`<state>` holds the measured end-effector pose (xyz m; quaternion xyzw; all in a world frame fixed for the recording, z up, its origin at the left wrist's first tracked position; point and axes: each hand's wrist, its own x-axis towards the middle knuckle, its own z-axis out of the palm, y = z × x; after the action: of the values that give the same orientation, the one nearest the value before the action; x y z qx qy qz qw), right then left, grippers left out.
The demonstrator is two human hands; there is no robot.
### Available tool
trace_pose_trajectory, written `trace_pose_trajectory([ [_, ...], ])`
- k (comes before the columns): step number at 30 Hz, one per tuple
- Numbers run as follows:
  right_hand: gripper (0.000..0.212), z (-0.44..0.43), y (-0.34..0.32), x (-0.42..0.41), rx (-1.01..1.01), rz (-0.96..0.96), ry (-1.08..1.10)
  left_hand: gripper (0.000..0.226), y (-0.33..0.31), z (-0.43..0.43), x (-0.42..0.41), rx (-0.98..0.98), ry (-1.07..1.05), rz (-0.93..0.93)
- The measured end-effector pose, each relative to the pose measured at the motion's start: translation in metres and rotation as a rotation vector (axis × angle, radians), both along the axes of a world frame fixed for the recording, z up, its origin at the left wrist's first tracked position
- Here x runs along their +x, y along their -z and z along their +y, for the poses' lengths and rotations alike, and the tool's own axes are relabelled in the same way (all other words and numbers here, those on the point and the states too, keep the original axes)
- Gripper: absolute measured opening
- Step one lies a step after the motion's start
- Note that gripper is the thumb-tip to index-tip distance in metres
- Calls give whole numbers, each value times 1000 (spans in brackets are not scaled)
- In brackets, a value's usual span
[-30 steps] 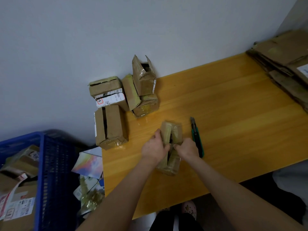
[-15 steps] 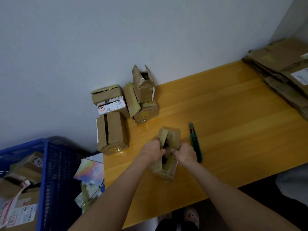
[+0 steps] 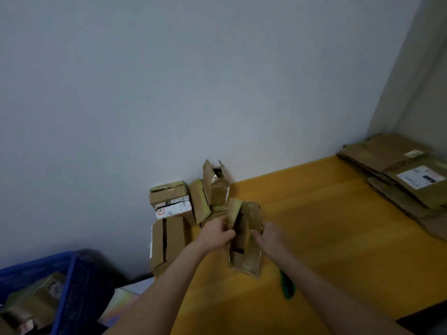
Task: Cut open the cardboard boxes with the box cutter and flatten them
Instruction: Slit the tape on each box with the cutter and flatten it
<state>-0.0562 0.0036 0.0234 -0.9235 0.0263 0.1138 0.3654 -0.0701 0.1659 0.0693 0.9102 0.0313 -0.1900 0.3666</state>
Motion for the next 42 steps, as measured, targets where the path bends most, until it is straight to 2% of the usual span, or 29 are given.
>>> trace_pose_trajectory([
  [4, 22, 14, -27, 7, -106, -135, -4, 30, -18, -21, 10, 349, -105, -203],
  [8, 26, 17, -43, 7, -238, -213, -57, 26, -26, -29, 13, 539, -167, -298],
  [11, 27, 11, -43, 4, -246, -227, -101, 34, -24, -17, 17, 522, -138, -310],
  [19, 14, -4, -29, -1, 28, -158, -101, 33, -20, 7, 22, 280, -88, -250],
  [25, 12, -13, -31, -5, 79, -156, -155, 40, -20, 17, 20, 188, -65, -219],
  [30, 22, -19, -28, -8, 160, -137, -133, 36, -16, 20, 19, 123, -66, -222],
  [33, 10, -11, -29, -8, -23, -211, -136, 28, -14, 12, 18, 215, -80, -288],
  [37, 21, 3, -38, -12, -245, -304, -142, 25, -20, -6, 22, 416, -96, -413],
  [42, 19, -4, -28, -16, -113, -178, -123, 22, -16, 0, 28, 444, 15, -383],
])
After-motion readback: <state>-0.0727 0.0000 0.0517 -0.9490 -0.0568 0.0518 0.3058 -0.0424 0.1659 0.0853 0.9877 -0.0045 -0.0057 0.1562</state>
